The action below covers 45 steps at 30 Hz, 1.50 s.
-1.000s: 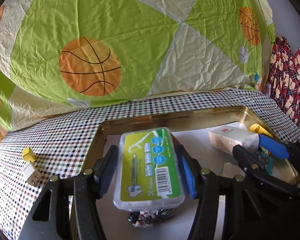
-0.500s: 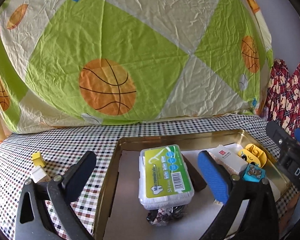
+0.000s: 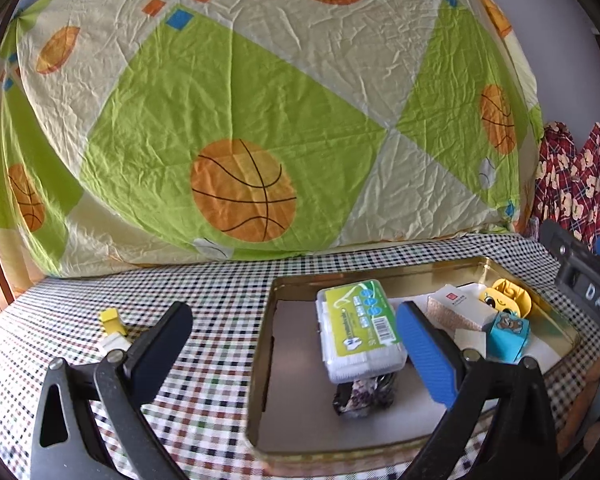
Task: Organize rigid objects
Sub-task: 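Open both tools and withdraw them from the tray, then move both tools to the cloth and grasp the white charger with the right tool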
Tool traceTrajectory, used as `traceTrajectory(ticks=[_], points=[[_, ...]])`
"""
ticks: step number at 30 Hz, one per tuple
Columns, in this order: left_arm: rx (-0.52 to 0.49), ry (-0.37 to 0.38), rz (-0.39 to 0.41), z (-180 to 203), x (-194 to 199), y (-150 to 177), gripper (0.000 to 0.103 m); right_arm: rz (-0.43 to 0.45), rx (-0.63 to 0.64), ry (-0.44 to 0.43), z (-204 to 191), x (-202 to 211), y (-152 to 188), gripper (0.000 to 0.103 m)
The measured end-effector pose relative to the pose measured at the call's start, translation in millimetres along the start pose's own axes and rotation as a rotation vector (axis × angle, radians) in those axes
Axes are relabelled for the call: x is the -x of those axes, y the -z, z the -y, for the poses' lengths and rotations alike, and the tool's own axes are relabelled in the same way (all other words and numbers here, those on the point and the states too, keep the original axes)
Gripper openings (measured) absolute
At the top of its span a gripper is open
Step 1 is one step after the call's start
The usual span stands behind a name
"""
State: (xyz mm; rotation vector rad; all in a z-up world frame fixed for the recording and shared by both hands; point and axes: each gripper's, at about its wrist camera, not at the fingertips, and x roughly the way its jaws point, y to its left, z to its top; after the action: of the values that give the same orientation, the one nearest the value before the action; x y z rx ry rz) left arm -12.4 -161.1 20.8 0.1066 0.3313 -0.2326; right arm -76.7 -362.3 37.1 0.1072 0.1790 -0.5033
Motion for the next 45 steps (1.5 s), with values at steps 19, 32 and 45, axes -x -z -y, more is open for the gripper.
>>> traceTrajectory(ticks=[19, 32, 45], points=[[0.036, -0.092, -0.005, -72.3, 2.9, 8.0, 0.103, 0.013, -0.082, 0.044, -33.8, 25.2, 6.6, 0.096], [0.051, -0.126, -0.004, -118.0, -3.8, 10.2, 0.103, -0.012, -0.036, -0.073, -108.2, 32.4, 16.9, 0.096], [0.047, -0.178, -0.02, -167.5, -12.3, 11.9, 0.103, -0.023, -0.019, -0.19, -179.2, 36.4, 25.1, 0.097]])
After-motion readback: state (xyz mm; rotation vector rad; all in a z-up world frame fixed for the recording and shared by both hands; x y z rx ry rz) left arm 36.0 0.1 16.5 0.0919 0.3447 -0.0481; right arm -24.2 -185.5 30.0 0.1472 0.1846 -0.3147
